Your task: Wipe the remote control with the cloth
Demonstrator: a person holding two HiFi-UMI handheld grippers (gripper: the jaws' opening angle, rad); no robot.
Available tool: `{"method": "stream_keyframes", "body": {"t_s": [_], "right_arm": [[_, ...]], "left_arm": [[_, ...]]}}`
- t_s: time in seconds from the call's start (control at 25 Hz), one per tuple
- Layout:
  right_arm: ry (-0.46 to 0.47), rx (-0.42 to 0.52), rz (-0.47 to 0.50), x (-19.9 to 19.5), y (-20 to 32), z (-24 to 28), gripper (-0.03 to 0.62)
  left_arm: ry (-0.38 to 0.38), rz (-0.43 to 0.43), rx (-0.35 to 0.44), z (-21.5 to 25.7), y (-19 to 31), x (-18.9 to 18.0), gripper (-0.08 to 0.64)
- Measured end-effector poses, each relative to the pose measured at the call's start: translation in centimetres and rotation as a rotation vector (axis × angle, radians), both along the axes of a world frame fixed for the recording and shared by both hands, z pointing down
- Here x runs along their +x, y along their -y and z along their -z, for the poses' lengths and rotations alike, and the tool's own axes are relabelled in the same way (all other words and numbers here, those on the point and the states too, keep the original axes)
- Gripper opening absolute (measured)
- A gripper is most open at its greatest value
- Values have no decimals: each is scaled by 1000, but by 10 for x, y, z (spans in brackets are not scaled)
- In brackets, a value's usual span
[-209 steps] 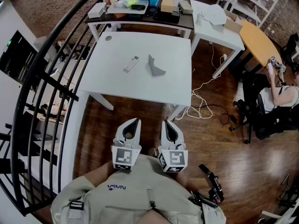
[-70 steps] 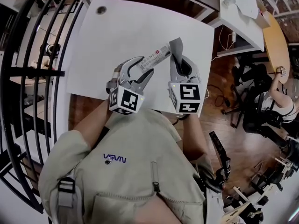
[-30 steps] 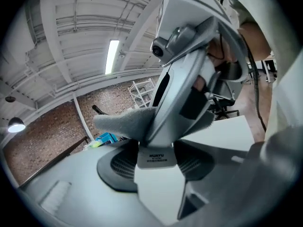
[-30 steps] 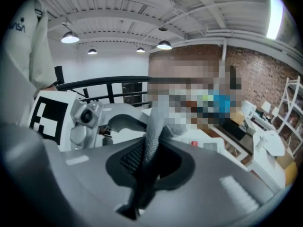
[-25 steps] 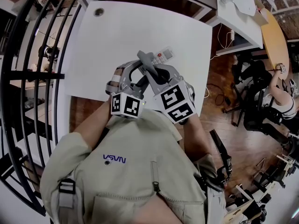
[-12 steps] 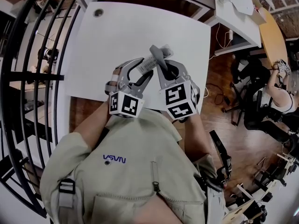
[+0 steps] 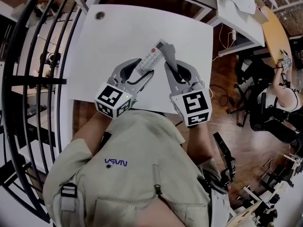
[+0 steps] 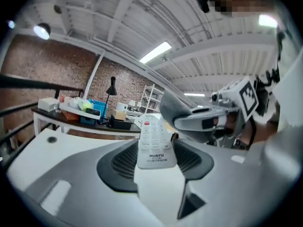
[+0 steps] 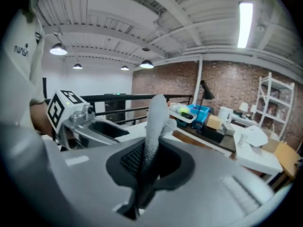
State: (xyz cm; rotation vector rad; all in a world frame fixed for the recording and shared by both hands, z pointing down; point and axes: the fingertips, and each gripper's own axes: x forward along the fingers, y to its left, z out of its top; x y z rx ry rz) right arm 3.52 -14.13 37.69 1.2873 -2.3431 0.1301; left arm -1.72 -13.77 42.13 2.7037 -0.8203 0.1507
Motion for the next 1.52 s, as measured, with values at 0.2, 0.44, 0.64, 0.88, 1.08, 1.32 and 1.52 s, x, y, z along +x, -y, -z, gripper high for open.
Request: {"method": "stream_keyframes", "body": {"t_s": [0.2, 0.44, 0.64, 0.88, 1.08, 1.32, 1.52], "right_arm": [[-109, 111, -126, 32, 22, 13, 21], [-265, 216, 25, 4, 16, 13, 21], [-369, 242, 188, -31, -12, 4, 21], [-380, 220, 319, -48, -37, -6, 21], [-308, 214, 79, 3, 1, 7, 21], [-246, 260, 20, 19, 29, 16, 21], [-290, 276, 183, -18, 6, 8, 21]], "left_arm": [[-282, -68, -247, 27, -4, -5, 241], [-399, -114, -354, 37, -11, -4, 241], [-421, -120, -364, 42, -9, -4, 241], [-452, -130, -384, 49, -11, -4, 241], [-507, -180, -425, 60, -20, 2, 241], [-552, -264, -474, 66, -35, 14, 241], [-547, -254, -463, 67, -31, 14, 241]]}}
